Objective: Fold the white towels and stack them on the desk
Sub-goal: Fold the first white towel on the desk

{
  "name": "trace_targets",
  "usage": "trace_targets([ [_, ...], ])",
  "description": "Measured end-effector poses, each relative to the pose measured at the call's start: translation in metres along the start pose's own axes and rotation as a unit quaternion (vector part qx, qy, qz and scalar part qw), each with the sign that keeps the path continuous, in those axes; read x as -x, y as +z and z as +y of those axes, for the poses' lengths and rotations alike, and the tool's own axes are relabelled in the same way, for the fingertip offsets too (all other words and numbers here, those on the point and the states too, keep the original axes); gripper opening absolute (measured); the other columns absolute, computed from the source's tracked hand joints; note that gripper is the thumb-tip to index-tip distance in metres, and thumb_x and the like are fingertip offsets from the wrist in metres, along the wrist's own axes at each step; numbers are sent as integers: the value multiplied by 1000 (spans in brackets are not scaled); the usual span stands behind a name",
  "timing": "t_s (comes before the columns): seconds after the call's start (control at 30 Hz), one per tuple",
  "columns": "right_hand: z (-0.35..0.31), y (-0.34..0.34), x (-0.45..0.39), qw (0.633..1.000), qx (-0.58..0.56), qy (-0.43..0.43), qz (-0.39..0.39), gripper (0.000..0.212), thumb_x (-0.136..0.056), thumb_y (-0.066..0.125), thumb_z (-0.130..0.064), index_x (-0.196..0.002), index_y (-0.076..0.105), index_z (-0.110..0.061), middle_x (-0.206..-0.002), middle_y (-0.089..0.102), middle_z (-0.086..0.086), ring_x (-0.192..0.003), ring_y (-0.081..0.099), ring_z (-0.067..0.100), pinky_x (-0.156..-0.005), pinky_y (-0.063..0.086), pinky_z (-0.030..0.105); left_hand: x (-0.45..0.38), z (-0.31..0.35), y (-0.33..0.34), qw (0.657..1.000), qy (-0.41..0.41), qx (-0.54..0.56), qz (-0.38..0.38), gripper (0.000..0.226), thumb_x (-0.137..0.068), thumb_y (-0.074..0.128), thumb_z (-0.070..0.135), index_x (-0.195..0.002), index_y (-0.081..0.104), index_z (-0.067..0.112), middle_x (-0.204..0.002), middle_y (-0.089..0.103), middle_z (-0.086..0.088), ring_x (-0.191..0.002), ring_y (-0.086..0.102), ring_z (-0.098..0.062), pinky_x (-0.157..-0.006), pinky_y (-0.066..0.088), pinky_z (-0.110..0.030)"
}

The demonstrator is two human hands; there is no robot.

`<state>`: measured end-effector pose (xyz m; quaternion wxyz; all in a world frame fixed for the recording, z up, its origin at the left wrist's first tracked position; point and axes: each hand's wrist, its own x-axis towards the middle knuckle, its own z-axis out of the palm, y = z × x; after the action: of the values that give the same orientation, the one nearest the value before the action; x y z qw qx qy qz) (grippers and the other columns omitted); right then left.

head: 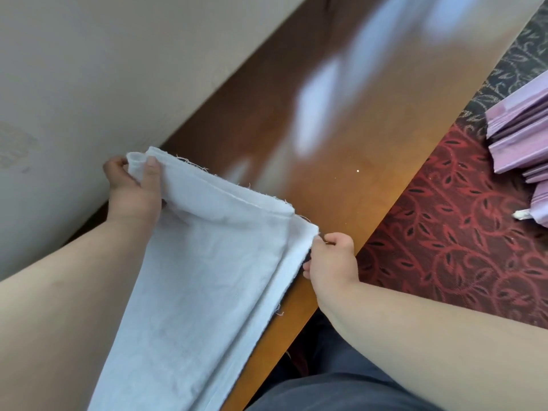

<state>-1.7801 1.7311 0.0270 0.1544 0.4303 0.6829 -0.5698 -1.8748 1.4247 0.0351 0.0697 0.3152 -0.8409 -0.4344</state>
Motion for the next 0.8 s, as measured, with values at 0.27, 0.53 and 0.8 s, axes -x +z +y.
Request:
trace_targets([
  [0.27, -40, 24, -14, 972, 136, -94, -165, 52, -81, 76, -47, -115, 41, -29, -102, 59, -11, -84, 61, 5, -71, 51, 26, 9, 9, 22, 881, 68, -396, -249, 111, -72, 79, 55, -154, 5, 45, -164, -7, 9, -148, 19, -24, -117, 28, -42],
  [0.53, -63, 29, -25, 969, 138, -6, -204, 12, -92, 60, -36, -94, 55, -26, -103, 65, 4, -80, 70, 22, -77, 63, 40, 152, 27, 14, 847, 268, -360, -285, 39, -79, 47, 74, -97, 39, 41, -95, 53, 14, -81, 53, -11, -55, 38, -23],
  [0.8, -58, 20, -26, 927, 138, 170, -303, 32, -95, 68, -33, -118, 56, -14, -102, 64, 7, -86, 68, 26, -75, 56, 37, 223, -17, 21, 841, 95, -418, -330, 45, -94, 55, 43, -133, 37, 29, -124, 43, 8, -114, 45, -17, -78, 52, -33],
])
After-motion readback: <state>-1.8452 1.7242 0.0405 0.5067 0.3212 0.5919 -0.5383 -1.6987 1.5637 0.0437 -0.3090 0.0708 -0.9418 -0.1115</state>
